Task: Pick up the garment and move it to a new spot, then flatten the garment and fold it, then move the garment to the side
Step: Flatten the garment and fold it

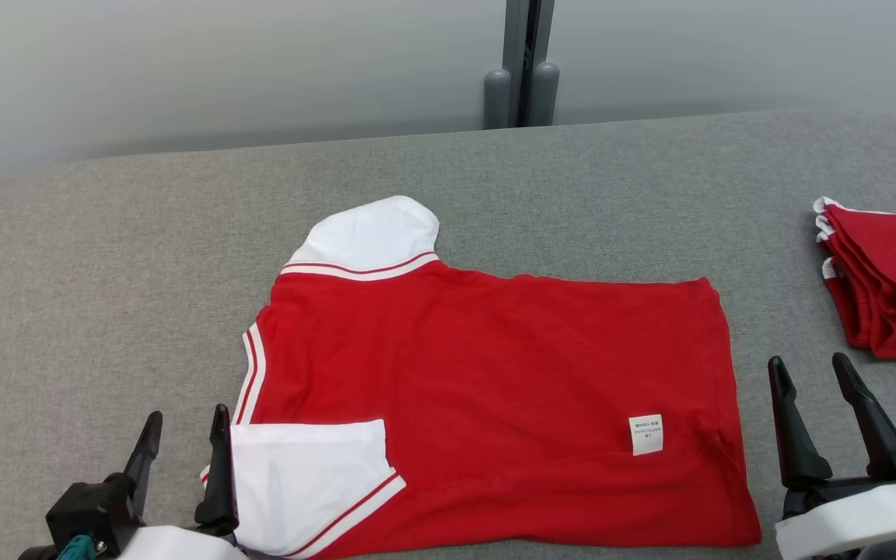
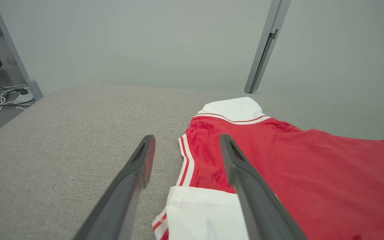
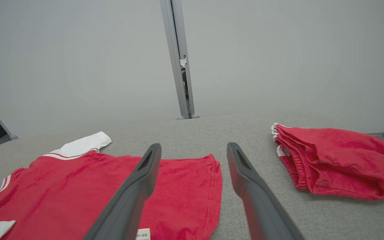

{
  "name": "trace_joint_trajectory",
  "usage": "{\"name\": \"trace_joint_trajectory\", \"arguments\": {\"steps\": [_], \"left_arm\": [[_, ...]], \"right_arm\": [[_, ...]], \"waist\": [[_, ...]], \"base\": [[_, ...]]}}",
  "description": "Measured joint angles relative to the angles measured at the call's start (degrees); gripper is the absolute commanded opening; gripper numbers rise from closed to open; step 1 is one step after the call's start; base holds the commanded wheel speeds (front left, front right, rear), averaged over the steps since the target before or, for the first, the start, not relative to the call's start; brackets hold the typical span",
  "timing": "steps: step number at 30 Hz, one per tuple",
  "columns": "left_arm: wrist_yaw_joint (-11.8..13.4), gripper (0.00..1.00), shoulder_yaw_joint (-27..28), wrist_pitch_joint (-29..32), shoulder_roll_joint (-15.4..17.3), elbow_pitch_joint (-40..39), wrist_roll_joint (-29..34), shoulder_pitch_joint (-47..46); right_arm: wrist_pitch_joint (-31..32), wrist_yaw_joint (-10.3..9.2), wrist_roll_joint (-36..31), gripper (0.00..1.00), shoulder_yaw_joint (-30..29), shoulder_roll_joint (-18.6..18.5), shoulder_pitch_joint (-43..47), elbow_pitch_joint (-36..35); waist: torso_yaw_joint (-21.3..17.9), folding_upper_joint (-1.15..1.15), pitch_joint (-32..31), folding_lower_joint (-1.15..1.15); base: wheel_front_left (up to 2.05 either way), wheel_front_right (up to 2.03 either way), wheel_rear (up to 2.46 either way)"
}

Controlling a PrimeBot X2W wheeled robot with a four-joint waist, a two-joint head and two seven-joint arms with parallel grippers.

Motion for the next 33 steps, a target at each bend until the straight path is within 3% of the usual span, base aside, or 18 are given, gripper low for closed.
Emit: {"name": "trace_joint_trajectory", "arguments": {"steps": [10,12,21,33], "left_arm": [[0.96,1.00,-1.14,1.38,0.12,-2.13,1.22,-1.36],[-0.11,1.00,-1.82,1.87,0.42,-2.11,1.97,-5.77],[-6.61,1.00,-2.99,4.58,0.48,3.88,1.71,-27.42],[-17.66,1.00,-6.42,12.35,-2.11,33.45,-1.62,-55.22]], "right_arm": [[0.45,0.00,0.54,1.00,0.77,0.04,0.24,-0.66],[0.44,0.00,0.64,1.00,0.75,0.05,-0.32,-1.08],[0.44,0.00,0.80,1.00,1.59,0.08,-5.68,-2.66],[-1.19,0.00,1.62,1.00,4.47,0.04,-13.63,0.22]], "waist": [[-0.21,0.00,0.94,0.00],[-0.10,0.00,2.30,0.00],[-0.02,0.00,8.78,0.00],[-3.05,0.00,19.05,0.00]], "base": [[0.00,0.00,0.00],[0.00,0.00,0.00],[0.00,0.00,0.00],[0.00,0.00,0.00]]}}
